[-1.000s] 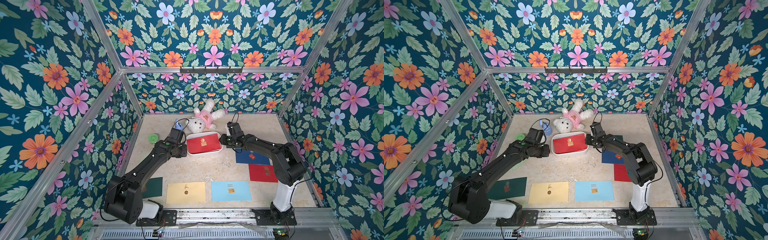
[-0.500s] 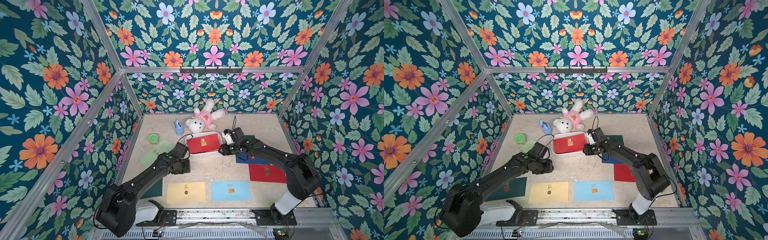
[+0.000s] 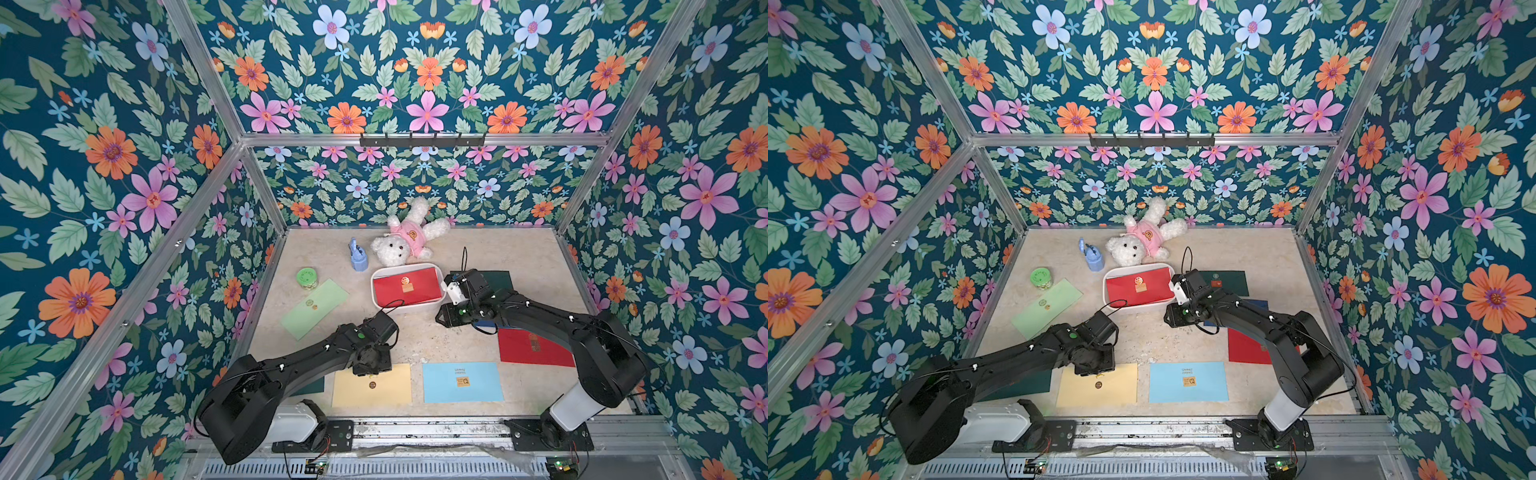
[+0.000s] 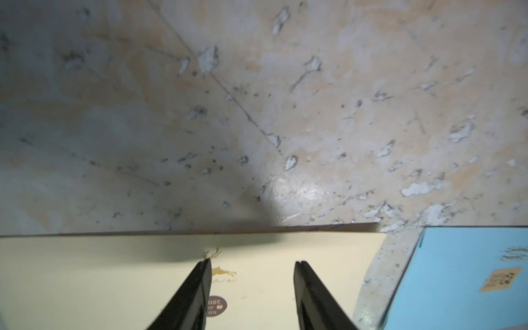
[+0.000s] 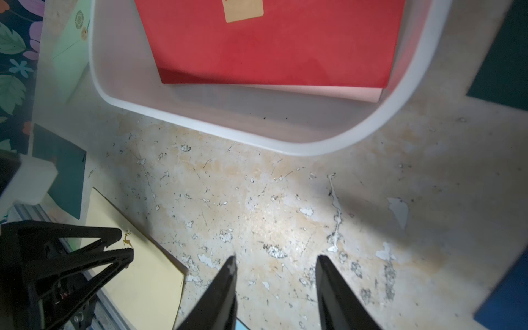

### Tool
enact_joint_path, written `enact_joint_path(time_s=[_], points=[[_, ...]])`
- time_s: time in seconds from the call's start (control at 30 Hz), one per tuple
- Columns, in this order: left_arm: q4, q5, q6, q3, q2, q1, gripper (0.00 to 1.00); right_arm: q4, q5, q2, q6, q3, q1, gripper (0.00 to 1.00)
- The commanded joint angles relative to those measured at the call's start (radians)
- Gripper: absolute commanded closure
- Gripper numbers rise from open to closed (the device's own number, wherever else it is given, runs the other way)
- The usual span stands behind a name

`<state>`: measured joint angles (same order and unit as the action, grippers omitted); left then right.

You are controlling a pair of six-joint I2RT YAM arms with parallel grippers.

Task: Put the sealed envelopes into the storage box
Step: Adjust the storage box at the center of the board, then pick up the envelope from the center of the board.

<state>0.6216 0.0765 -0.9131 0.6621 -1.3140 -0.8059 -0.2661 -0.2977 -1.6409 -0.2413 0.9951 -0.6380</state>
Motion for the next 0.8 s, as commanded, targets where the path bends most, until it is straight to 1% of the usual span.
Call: enact_joint_path(time_s=[0.0, 0.13, 0.2, 0.27, 0.5, 0.63, 0.73, 0.77], points=[[0.002, -0.010, -0.065, -0.007, -0.004, -0.006, 0.45, 0.032, -0.014, -0.007, -0.011, 0.009, -0.004, 0.53], [0.001, -0.018, -0.072, -0.014, -0.016, -0.009, 0.44, 0.042, -0.017, -0.007, -0.015, 0.017, -0.007, 0.53], [-0.005, -0.023, -0.073, -0.015, -0.040, -0.009, 0.44, 0.047, -0.017, -0.041, -0.021, 0.019, -0.011, 0.53], [-0.019, -0.026, -0.075, -0.018, -0.064, -0.009, 0.44, 0.048, -0.017, -0.045, -0.024, 0.019, -0.016, 0.53], [-0.049, -0.122, -0.066, 0.019, -0.161, -0.008, 0.47, 0.056, -0.001, -0.040, -0.041, 0.004, -0.019, 0.53], [-0.083, -0.165, -0.073, 0.029, -0.170, -0.005, 0.48, 0.067, -0.001, -0.024, -0.055, -0.012, -0.020, 0.53], [-0.114, -0.176, -0.073, 0.039, -0.187, 0.007, 0.49, 0.071, -0.010, -0.024, -0.064, -0.024, -0.021, 0.53], [-0.128, -0.177, -0.073, 0.042, -0.192, 0.012, 0.49, 0.071, -0.015, 0.012, -0.067, -0.026, -0.021, 0.53]])
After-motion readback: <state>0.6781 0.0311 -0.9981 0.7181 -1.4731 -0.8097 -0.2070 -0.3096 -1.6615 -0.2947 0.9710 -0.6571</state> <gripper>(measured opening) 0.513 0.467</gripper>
